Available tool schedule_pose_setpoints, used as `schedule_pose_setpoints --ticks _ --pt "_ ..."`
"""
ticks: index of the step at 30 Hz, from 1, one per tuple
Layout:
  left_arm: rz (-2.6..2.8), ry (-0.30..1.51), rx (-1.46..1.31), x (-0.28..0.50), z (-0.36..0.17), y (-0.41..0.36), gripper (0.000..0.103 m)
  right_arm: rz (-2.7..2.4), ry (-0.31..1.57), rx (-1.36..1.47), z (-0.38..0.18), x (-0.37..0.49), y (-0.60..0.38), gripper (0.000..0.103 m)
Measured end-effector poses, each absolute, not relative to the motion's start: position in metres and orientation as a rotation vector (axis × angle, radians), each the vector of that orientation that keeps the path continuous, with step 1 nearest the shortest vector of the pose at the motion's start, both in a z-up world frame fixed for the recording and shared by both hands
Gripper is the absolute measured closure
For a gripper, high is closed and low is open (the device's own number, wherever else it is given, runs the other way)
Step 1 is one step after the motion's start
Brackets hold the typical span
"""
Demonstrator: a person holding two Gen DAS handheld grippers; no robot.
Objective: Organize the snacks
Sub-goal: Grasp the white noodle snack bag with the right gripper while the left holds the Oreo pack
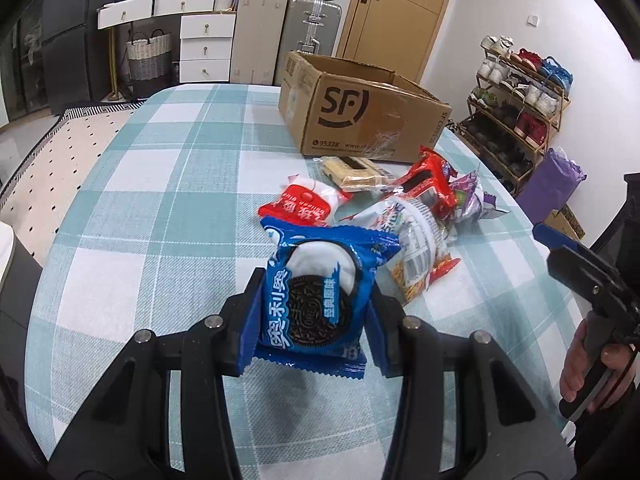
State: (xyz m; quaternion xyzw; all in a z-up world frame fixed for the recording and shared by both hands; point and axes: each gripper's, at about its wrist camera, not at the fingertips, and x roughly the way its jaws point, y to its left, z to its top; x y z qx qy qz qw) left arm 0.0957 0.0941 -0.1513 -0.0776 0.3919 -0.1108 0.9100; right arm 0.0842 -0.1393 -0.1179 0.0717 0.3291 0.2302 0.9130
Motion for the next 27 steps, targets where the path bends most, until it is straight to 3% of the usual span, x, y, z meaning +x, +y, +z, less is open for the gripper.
schedule_pose_setpoints --ticks 27 --pt "-0.293 0.811 -0.320 0.100 -0.176 0.126 0.061 0.529 0.916 0.035 -0.168 0.176 -0.060 0.001"
